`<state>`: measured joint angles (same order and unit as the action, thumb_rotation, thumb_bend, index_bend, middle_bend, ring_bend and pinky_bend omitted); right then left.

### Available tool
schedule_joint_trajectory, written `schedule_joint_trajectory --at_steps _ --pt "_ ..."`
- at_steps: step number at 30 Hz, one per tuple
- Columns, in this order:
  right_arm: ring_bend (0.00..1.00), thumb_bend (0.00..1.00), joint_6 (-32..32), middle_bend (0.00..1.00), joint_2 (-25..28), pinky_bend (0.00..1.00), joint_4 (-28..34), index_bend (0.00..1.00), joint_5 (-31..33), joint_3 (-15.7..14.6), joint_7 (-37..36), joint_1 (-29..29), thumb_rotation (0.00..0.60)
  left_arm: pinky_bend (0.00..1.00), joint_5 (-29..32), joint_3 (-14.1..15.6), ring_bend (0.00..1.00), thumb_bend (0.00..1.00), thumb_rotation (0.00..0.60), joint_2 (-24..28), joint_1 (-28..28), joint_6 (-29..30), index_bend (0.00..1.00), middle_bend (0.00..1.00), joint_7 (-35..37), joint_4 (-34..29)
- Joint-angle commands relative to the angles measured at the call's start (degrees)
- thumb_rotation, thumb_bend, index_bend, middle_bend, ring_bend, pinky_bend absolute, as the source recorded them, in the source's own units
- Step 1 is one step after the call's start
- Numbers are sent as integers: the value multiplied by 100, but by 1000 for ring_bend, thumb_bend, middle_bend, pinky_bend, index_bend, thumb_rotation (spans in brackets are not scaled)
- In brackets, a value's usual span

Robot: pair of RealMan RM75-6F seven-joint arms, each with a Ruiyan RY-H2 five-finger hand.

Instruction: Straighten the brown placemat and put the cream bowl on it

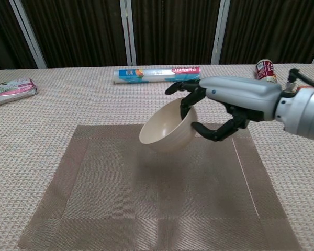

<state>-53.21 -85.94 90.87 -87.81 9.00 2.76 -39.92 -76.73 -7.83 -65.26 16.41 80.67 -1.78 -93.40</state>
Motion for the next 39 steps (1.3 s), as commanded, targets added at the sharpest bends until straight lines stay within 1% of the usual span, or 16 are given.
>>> schedule_joint_trajectory --at_steps 1,7,14,18,20,21,22,23,24,25,26,27,28,30,34,39 --pt "0 512 199 51 -379 0 -249 631 146 94 105 -240 600 0 65 -15 0 0 600 -46 15 -71 0 0 -54 65" --pt "0 512 278 53 -838 0 -548 631 336 148 264 -431 600 0 118 -14 0 0 600 -115 39 -180 0 0 -151 157" --pt "0 511 258 56 -1007 0 -870 631 426 -19 375 -395 600 0 140 -29 0 0 600 -126 32 -211 0 0 -158 168" --pt "0 507 213 56 -1029 0 -918 631 463 -90 368 -356 600 0 104 -33 0 0 600 -117 16 -185 0 0 -158 139" --pt "0 479 184 56 -1010 0 -897 625 467 -136 398 -329 600 0 97 -35 0 0 600 -113 11 -184 0 0 -158 131" --pt "0 438 180 56 -990 0 -867 603 478 -167 405 -311 600 0 96 -37 0 0 600 -112 7 -182 0 0 -160 128" --pt "0 342 179 51 -975 0 -847 524 485 -186 417 -302 600 0 96 -39 0 0 600 -112 5 -182 0 0 -160 127" --pt "0 205 182 38 -944 0 -813 395 493 -221 446 -286 600 0 95 -41 0 0 600 -111 3 -184 0 0 -160 124" --pt "0 126 171 28 -911 0 -778 295 481 -256 465 -272 600 0 91 -42 0 0 600 -110 0 -183 0 0 -161 122" --pt "0 41 151 12 -870 0 -739 166 460 -300 490 -250 600 0 88 -45 0 0 600 -110 -2 -182 0 0 -164 120" --pt "0 2 138 3 -828 0 -691 83 451 -333 512 -233 600 0 86 -47 0 0 600 -109 -5 -182 0 0 -164 118" --pt "0 0 118 1 -793 0 -646 49 437 -357 518 -216 600 0 86 -48 0 0 600 -108 -7 -182 0 0 -162 114" --pt "0 0 77 0 -755 0 -597 21 411 -377 524 -195 600 0 84 -49 0 0 600 -108 -9 -183 0 0 -159 111" --pt "0 0 -54 0 -641 0 -471 1 330 -426 545 -132 600 0 82 -51 0 0 600 -109 -10 -192 0 0 -161 110" --pt "0 0 -219 0 -411 0 -260 0 241 -490 533 -36 600 0 68 -46 0 0 600 -107 -12 -207 0 0 -156 98" --pt "0 0 -545 0 120 0 104 0 -13 -642 572 149 600 0 -5 -33 0 0 600 -88 -34 -172 0 0 -133 45"
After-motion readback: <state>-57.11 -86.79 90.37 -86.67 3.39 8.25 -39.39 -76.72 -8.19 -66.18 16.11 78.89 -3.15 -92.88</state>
